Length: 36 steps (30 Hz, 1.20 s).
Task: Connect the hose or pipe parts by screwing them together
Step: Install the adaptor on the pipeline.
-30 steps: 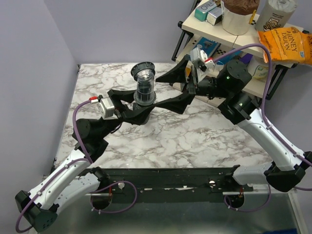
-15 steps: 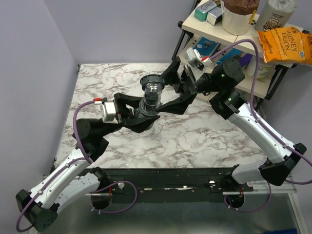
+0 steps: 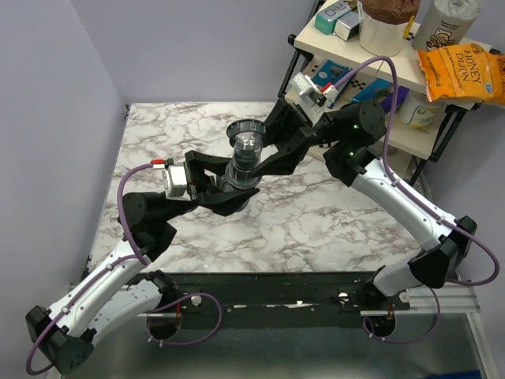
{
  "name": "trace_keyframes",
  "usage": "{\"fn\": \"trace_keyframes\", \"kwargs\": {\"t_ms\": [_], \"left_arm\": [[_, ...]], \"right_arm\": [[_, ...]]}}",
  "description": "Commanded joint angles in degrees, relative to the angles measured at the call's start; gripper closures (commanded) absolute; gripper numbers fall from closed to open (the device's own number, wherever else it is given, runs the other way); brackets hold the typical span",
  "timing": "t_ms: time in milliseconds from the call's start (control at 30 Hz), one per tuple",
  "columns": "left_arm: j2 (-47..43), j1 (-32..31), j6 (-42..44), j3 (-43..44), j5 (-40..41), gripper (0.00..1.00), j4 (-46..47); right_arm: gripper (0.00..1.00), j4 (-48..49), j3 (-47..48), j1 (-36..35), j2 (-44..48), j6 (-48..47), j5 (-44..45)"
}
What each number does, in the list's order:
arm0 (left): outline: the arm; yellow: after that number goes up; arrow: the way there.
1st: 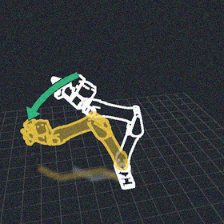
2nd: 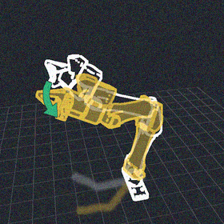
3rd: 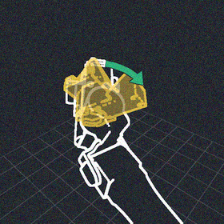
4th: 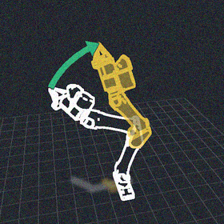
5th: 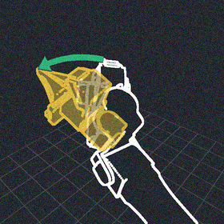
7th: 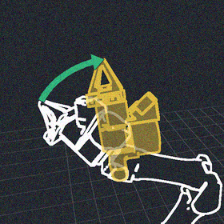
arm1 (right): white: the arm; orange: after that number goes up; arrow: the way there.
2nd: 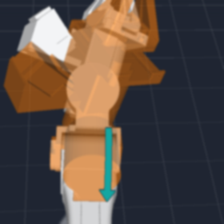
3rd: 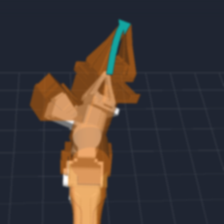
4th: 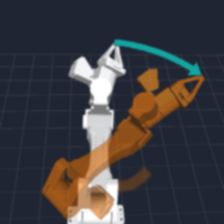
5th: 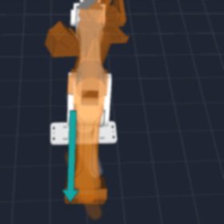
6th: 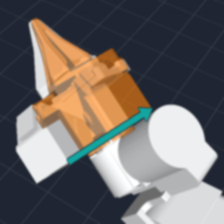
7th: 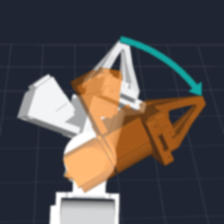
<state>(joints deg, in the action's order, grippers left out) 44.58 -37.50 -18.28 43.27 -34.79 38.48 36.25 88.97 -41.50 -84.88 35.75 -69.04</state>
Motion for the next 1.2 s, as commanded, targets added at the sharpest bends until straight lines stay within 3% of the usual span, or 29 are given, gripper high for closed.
{"fn": "trace_keyframes", "kwargs": {"t_ms": [0, 33, 200, 233, 400, 433, 533, 733, 833, 867, 1133, 1167], "left_arm": [[-0.2, 0.1, 1.1, 0.8, -0.1, 1.0, 2.8], [-0.3, 0.1, 1.2, 0.9, 0.2, 1.0, 2.8], [-0.1, 0.1, 2.1, 1.3, 1.6, 1.0, 2.5], [0.0, 0.1, 2.3, 1.4, 2.0, 1.0, 2.4], [-0.1, 0.1, 5.6, 2.1, 11.0, 1.0, 0.6], [-0.2, 0.1, 7.5, 2.2, 12.6, 1.0, 0.6], [0.0, 0.1, 9.8, 2.4, 18.4, 1.0, 0.5], [0.3, 0.1, 14.2, 2.9, 23.6, 1.0, 1.7], [0.8, 0.1, 15.6, 3.2, 26.2, 1.0, 2.7], [1.2, 0.1, 17.3, 3.6, 30.3, 1.0, 4.7], [1.8, 0.1, 20.7, 4.4, 34.1, 1.0, 5.2], [1.7, 0.1, 21.3, 4.4, 34.3, 1.0, 5.2]], "right_arm": [[0.53, 8.8, 0.1, 0.3, -1.3, 7.1, -3.9], [0.63, 8.8, -0.1, 0.3, -1.4, 7.3, -4.3], [0.78, 7.4, -2.0, 0.4, -0.4, 6.1, -4.3], [0.87, 6.6, -2.4, 0.3, -0.1, 5.4, -3.4], [0.99, -4.6, -6.2, 0.3, 4.5, -2.2, 3.4], [0.99, -11.2, -6.6, 0.3, 5.4, -6.2, 8.3], [0.99, -18.0, -9.0, 0.2, 8.4, -8.9, 18.2], [0.99, -29.9, -10.9, -3.9, 11.8, -17.1, 30.6], [0.99, -36.0, -10.4, -8.9, 11.8, -23.2, 41.8], [0.99, -39.5, -11.2, -16.3, 10.3, -28.0, 64.0], [0.99, -47.4, -4.7, -28.9, 1.0, -30.7, 102.5], [0.99, -48.8, -3.4, -29.5, -0.2, -29.6, 110.9]]}}
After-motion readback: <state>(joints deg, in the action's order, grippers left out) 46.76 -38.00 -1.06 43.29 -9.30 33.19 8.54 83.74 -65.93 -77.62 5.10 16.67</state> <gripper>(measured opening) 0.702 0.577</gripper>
